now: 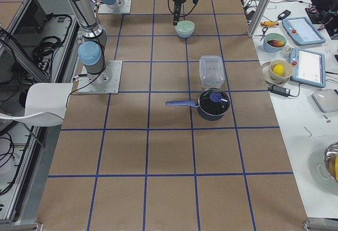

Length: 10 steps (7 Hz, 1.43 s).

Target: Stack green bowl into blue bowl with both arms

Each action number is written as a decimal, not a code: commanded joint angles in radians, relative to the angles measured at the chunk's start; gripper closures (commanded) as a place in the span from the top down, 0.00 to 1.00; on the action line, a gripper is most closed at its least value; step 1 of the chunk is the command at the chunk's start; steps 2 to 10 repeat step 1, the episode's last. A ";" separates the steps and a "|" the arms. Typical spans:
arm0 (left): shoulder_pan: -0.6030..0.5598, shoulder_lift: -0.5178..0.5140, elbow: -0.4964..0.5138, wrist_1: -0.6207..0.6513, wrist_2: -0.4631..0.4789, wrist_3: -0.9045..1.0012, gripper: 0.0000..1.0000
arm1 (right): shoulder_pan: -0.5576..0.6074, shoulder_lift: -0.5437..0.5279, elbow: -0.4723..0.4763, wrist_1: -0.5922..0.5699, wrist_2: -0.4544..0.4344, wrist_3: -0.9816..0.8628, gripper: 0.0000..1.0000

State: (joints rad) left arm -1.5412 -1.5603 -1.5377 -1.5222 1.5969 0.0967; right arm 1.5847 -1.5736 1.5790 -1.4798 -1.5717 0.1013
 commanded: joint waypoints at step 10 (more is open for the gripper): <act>-0.002 0.000 0.001 0.000 0.000 -0.002 1.00 | 0.000 0.000 0.002 -0.001 0.001 0.000 1.00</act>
